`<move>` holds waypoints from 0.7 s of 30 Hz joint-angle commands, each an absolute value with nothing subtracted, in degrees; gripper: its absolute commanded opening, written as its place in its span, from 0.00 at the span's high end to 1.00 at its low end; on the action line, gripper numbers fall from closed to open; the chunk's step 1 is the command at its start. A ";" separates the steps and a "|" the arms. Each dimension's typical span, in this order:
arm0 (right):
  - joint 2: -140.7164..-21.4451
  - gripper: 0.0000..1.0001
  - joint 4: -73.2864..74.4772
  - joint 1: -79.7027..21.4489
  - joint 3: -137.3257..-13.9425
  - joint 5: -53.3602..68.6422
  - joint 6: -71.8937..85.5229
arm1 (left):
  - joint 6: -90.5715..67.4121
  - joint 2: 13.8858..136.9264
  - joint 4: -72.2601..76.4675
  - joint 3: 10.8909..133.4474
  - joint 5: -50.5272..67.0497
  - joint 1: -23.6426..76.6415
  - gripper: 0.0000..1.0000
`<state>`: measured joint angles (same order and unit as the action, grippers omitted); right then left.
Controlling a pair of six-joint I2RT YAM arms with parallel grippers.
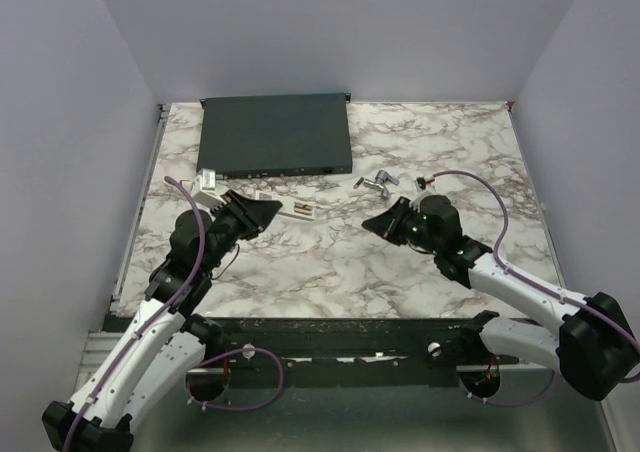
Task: Load the batteries into the remote control
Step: Place the battery cover at the center of the board.
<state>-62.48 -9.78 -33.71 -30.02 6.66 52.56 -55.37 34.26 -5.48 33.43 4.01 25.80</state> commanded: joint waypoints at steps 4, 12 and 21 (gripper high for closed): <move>-63.84 0.96 -8.92 -33.40 -29.09 5.01 51.68 | -56.01 35.12 -4.70 34.92 5.38 25.31 1.00; -64.07 0.96 -8.90 -33.38 -29.44 4.31 50.91 | -55.63 35.94 -4.66 35.44 6.33 25.31 1.00; -64.75 0.99 -8.77 -33.40 -29.14 3.35 50.73 | -55.63 36.82 -4.92 35.92 6.77 25.31 1.00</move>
<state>-63.96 -9.72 -33.63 -29.69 5.48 51.33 -55.72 36.64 -5.76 33.45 5.28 25.56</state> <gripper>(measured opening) 0.102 0.255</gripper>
